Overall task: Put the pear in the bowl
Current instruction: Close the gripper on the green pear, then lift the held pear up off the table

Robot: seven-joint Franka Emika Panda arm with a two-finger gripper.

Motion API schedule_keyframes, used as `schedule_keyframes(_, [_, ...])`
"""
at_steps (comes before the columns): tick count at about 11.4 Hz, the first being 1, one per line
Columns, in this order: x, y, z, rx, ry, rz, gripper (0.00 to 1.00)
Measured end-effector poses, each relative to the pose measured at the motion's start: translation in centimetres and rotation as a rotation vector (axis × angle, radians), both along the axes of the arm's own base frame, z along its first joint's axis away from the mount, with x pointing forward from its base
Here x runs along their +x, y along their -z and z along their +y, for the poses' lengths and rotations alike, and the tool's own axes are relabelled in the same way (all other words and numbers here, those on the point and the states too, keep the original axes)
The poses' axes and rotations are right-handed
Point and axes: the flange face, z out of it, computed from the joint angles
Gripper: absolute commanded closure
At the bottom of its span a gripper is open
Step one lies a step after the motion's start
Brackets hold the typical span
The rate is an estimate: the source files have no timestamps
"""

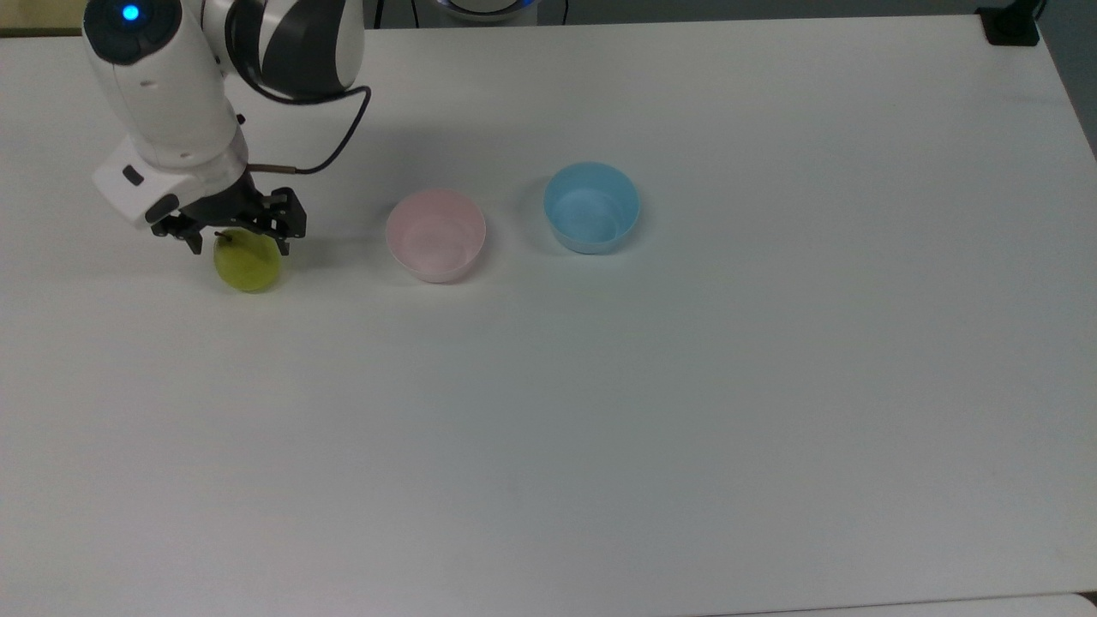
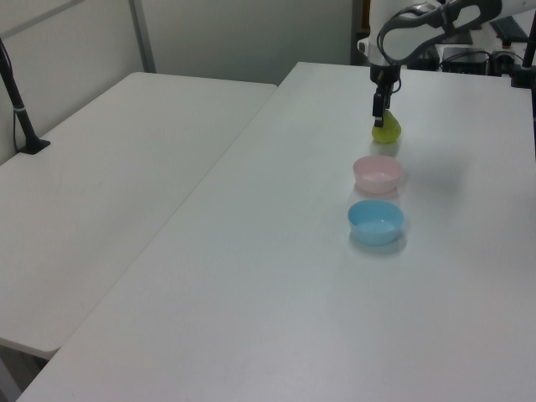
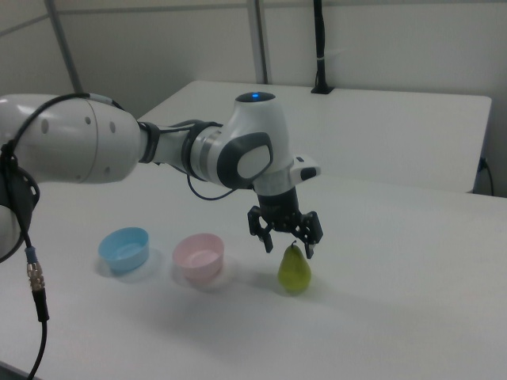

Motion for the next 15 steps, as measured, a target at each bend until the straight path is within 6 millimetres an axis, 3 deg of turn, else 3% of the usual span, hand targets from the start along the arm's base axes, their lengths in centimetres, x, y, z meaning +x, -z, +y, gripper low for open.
schedule_keyframes(2, [0.0, 1.5, -0.2, -0.008, -0.007, 0.024, 0.00])
schedule_keyframes(3, [0.0, 2.0, -0.2, -0.008, -0.008, 0.031, 0.09])
schedule_keyframes(5, [0.0, 2.9, -0.4, -0.017, -0.014, 0.049, 0.37])
schedule_keyframes(8, [0.0, 3.1, -0.6, -0.023, -0.019, 0.054, 0.60])
schedule_keyframes(12, [-0.1, 3.0, -1.0, -0.024, -0.024, 0.052, 0.62])
schedule_keyframes(15, [-0.3, 0.2, -1.5, -0.034, -0.015, 0.023, 0.62])
